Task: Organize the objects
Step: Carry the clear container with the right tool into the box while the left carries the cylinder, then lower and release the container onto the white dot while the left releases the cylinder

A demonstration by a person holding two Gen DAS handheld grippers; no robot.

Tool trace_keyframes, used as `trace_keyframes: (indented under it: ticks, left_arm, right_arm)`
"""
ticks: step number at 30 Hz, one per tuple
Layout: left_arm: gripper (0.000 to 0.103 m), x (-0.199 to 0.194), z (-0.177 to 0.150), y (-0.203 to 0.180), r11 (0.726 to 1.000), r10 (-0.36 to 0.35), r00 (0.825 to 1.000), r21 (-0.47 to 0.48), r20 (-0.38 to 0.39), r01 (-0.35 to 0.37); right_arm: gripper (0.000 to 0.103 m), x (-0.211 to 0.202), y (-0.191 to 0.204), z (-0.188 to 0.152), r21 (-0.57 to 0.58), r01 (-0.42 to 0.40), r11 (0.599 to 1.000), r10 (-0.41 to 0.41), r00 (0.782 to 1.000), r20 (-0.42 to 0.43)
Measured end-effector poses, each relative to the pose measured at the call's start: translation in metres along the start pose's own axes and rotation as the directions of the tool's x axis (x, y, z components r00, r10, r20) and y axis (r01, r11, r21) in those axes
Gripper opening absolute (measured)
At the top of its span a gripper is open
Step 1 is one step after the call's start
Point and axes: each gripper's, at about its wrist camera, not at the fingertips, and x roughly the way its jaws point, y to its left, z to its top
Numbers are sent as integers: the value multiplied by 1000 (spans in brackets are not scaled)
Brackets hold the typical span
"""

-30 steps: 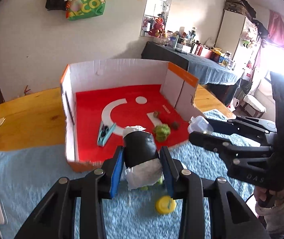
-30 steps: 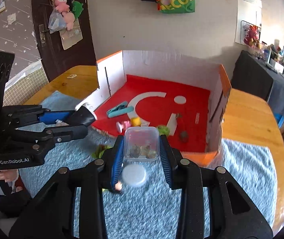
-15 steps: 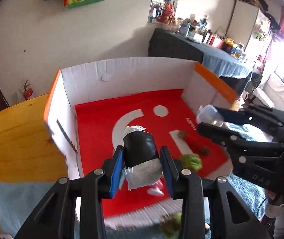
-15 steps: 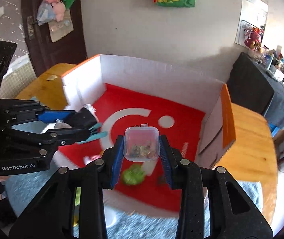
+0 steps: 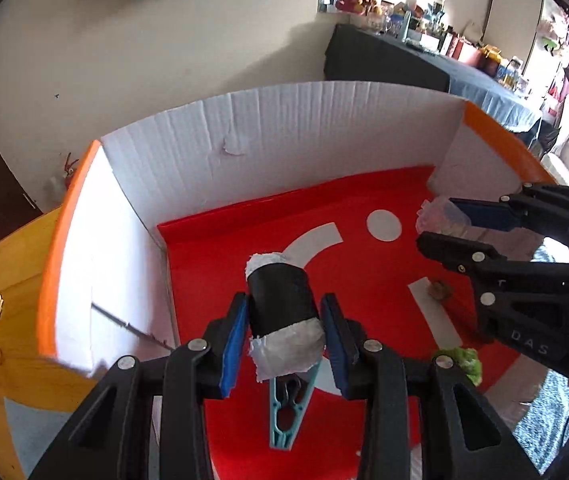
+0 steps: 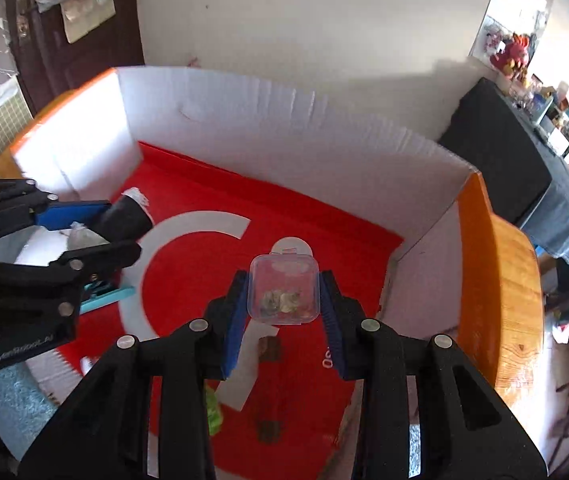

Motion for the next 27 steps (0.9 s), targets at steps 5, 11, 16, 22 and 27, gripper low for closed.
trace_keyframes:
  ticks: [5,11,16,22,27]
  left_arm:
    - [38,12,2,1,999,32,999,13,-19,-31]
    - [38,21,-1,1,998,52,998,24,-36,-51]
    - [38,25,-5,1,998,56,997,29,-53,-54]
    - [38,27,-9,5,999,45,996,21,-75,-44]
    - [38,28,-13,10,999,36,995,13,-89,-35]
  right_arm:
    - [33,15,-2,8,1,5,1000,-5,999,-46]
    - [33,32,-3,13,-7,25,1000,-25,995,-97]
    - [33,40,-8,16,7,20,1000,-19,990,-140]
    - [33,50,-9,17,0,16,1000,-15,980,-197]
    - [33,52,-13,17,9,4,1000,-2,978,-211]
